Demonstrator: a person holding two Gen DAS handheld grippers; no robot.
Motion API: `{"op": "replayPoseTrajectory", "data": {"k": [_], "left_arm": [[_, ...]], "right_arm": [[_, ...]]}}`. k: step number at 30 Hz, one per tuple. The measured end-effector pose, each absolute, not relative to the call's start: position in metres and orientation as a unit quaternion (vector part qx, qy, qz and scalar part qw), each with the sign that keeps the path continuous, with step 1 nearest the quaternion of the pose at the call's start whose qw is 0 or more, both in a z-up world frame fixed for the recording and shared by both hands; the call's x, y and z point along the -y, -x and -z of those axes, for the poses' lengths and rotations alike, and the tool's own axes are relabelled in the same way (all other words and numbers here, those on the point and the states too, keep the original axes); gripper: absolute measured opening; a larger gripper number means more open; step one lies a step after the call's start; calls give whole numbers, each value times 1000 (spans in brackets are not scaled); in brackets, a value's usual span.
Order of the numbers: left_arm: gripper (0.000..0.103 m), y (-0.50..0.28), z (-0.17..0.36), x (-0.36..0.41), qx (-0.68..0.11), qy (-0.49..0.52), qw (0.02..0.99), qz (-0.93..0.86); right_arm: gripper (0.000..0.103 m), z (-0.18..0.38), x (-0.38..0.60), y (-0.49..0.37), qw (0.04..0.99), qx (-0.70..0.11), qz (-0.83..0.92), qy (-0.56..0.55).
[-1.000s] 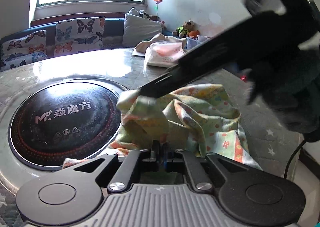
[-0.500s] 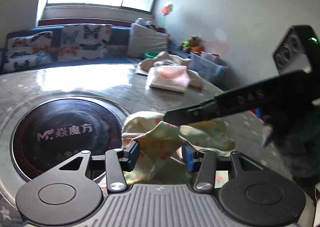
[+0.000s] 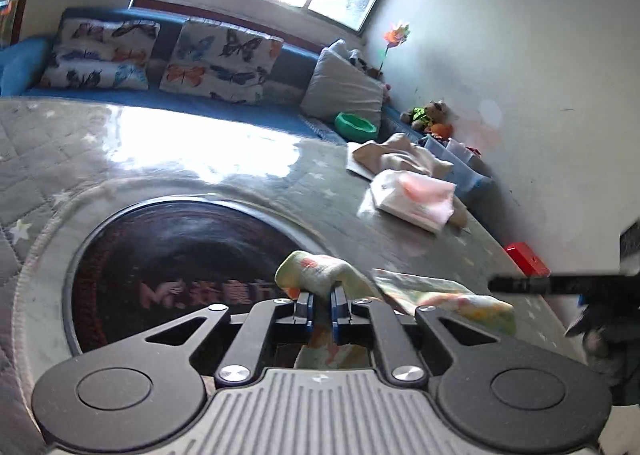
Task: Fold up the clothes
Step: 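Bring both grippers together and lay the held cloth edges down beside the hob, then open both grippers and release the shirt onto the table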
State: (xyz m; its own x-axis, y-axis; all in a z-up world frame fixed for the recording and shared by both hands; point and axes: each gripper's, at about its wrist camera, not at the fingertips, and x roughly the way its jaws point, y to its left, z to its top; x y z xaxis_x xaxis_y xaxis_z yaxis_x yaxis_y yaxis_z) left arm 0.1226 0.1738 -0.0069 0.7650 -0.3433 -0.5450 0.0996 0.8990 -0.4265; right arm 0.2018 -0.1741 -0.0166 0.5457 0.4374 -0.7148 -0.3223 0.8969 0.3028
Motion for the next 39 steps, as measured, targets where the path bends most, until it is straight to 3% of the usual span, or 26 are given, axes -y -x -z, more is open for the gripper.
{"op": "replayPoseTrajectory", "data": {"k": [4, 10, 11, 12, 14, 17, 22, 27, 29, 30, 33, 37, 39], "left_arm": [[9, -134, 16, -185, -345, 201, 906, 140], [20, -158, 33, -193, -373, 231, 888, 136], [20, -162, 35, -195, -377, 236, 885, 136], [20, -166, 38, -196, -379, 242, 883, 134], [12, -172, 42, -198, -379, 248, 882, 134], [4, -170, 41, -201, -367, 248, 886, 136], [3, -145, 16, -221, -314, 253, 905, 138], [3, -98, -26, -256, -192, 244, 939, 151], [4, -101, -31, -267, -201, 224, 948, 106], [7, -108, -28, -272, -221, 215, 948, 81], [11, -124, -15, -281, -274, 180, 945, 8], [33, -120, -5, -284, -295, 158, 942, -27], [33, -114, -2, -284, -302, 164, 939, -28]], "right_arm": [[42, 46, 205, -210, 860, -461, -178, -125], [40, 58, 212, -214, 834, -478, -211, -180], [37, 58, 209, -213, 833, -476, -219, -175], [25, 56, 206, -214, 835, -473, -224, -169], [12, 49, 198, -214, 844, -460, -231, -150], [8, 34, 184, -210, 859, -434, -246, -115], [7, -10, 150, -186, 893, -331, -301, -45], [8, -42, 140, -174, 917, -210, -332, -71], [13, -38, 129, -191, 927, -220, -298, -65], [22, -32, 125, -202, 929, -235, -278, -64], [22, -10, 110, -230, 925, -293, -238, -48], [22, -1, 99, -222, 905, -331, -266, -28], [25, 3, 92, -209, 892, -347, -290, -7]]}}
